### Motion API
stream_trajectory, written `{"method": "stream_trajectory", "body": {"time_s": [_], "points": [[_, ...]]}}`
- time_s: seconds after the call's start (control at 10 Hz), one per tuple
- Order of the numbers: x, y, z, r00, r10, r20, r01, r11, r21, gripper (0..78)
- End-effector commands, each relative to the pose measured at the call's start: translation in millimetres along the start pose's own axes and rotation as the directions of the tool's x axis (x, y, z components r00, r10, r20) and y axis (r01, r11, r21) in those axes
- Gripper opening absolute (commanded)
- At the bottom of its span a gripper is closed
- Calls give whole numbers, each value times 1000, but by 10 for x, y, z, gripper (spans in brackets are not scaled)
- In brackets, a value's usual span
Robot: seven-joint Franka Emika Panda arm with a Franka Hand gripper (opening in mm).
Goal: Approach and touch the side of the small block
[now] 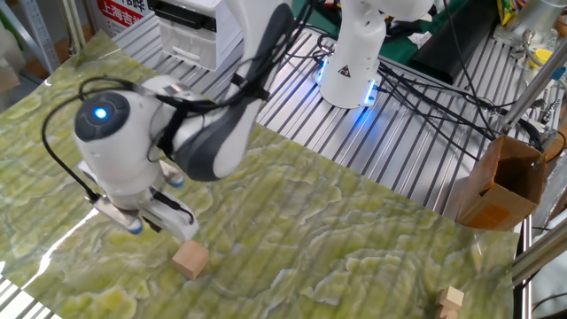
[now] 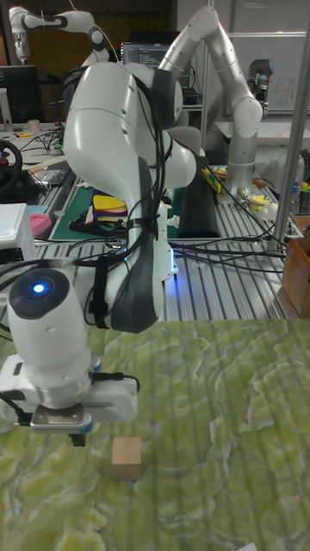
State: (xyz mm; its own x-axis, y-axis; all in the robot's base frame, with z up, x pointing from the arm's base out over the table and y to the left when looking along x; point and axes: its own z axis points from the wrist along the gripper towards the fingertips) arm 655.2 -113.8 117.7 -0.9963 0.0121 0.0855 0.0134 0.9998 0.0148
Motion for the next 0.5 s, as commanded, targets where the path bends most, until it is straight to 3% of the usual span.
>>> {"method": "stream_trajectory", "body": {"time_s": [0.1,0.2,0.5], "points": [[-27,-191,-182,1000,-2,21,2,1000,29,0],[-20,-210,-210,999,-2,41,-1,997,72,0],[18,-319,-353,999,14,31,-16,998,67,0]]}}
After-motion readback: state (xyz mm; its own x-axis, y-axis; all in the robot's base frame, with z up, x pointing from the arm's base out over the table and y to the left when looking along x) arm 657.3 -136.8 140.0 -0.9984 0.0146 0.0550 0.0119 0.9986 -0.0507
